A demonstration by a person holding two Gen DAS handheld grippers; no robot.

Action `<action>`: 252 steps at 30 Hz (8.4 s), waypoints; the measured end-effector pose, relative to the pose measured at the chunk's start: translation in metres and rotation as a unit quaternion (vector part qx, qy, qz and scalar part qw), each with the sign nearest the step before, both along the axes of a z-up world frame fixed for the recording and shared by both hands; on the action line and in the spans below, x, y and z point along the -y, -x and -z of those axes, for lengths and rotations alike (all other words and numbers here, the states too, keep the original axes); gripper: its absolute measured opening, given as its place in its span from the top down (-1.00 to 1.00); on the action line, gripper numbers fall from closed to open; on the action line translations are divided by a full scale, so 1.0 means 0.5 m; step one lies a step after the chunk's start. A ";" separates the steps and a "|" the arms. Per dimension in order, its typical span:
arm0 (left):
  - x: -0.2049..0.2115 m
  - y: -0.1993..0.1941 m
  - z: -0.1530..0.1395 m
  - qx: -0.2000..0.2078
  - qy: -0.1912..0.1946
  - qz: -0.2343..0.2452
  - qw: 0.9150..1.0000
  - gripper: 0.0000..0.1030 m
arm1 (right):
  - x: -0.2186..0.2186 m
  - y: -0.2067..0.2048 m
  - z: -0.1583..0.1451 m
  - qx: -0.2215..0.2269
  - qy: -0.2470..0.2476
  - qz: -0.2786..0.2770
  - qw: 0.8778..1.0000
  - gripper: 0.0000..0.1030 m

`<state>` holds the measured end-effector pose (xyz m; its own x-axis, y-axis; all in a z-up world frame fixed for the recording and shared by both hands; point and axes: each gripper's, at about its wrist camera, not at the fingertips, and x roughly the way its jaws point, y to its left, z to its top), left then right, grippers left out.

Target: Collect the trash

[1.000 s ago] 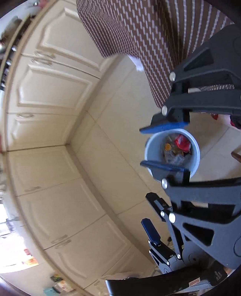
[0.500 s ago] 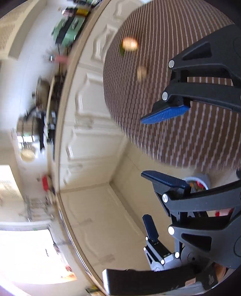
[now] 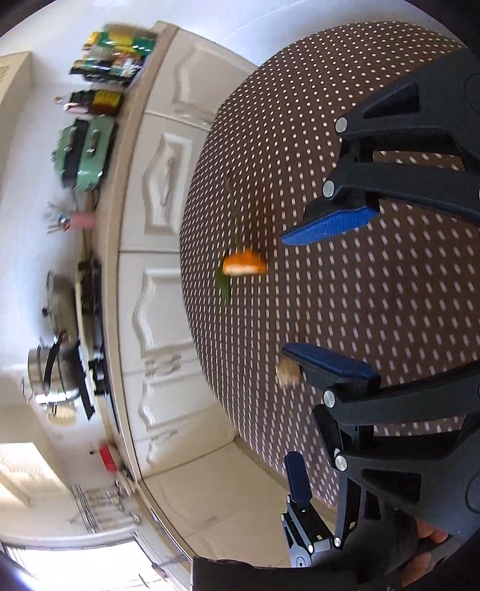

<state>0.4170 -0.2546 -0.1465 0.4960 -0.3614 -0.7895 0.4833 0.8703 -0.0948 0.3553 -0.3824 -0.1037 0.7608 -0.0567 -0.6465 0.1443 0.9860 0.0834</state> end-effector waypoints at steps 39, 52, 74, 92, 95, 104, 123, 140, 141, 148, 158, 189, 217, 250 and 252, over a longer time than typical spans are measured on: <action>-0.253 -0.025 -0.081 0.017 0.083 -0.077 0.993 0.58 | -0.174 -0.095 -0.026 0.005 0.006 -0.088 0.996 0.68; -0.606 0.060 -0.023 0.007 0.080 -0.179 0.981 0.58 | -0.533 -0.075 -0.007 -0.008 -0.012 -0.207 0.978 0.68; -0.943 0.100 0.457 -0.143 0.078 -0.312 0.936 0.58 | -0.881 -0.129 0.418 -0.191 -0.041 -0.269 0.943 0.67; -0.979 0.073 0.535 -0.180 0.098 -0.323 0.924 0.08 | -0.918 -0.170 0.538 -0.238 -0.051 -0.262 0.934 0.67; -0.984 0.070 0.539 -0.183 0.098 -0.328 0.922 0.08 | -0.920 -0.173 0.541 -0.240 -0.052 -0.263 0.933 0.67; -1.001 0.077 0.542 -0.180 0.085 -0.338 0.920 0.00 | -0.926 -0.177 0.549 -0.242 -0.059 -0.262 0.932 0.65; -1.002 0.116 0.481 -0.143 0.062 -0.344 0.926 -0.01 | -0.926 -0.145 0.485 -0.206 -0.038 -0.272 0.939 0.51; -0.789 0.402 0.067 0.080 0.034 -0.309 0.947 -0.53 | -0.691 0.206 0.075 0.016 0.014 -0.234 0.972 -0.34; -0.774 0.424 0.041 0.093 0.034 -0.305 0.947 -0.53 | -0.671 0.244 0.044 0.035 0.013 -0.225 0.974 -0.39; -0.673 0.579 -0.109 0.193 0.035 -0.272 0.942 -0.74 | -0.596 0.429 -0.087 0.126 0.021 -0.164 0.978 -0.64; -0.554 0.770 -0.255 0.287 0.031 -0.231 0.929 -0.74 | -0.522 0.635 -0.201 0.226 0.057 -0.119 0.965 -0.77; -0.484 0.893 -0.311 0.359 0.024 -0.222 0.906 -0.84 | -0.467 0.775 -0.232 0.290 0.078 -0.072 0.951 -0.85; -0.493 0.891 -0.306 0.355 0.029 -0.220 0.908 -0.84 | -0.476 0.769 -0.236 0.289 0.074 -0.078 0.951 -0.85; -0.503 0.884 -0.297 0.348 0.026 -0.216 0.912 -0.84 | -0.470 0.769 -0.220 0.280 0.072 -0.080 0.954 -0.86; -0.504 0.883 -0.294 0.347 0.026 -0.216 0.912 -0.84 | -0.470 0.768 -0.221 0.279 0.072 -0.080 0.954 -0.86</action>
<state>-0.0246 -0.0028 0.0004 0.9750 -0.0418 -0.2184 0.0553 0.9969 0.0560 -0.0287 -0.1476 0.0065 0.9906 0.0310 -0.1329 -0.0360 0.9987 -0.0357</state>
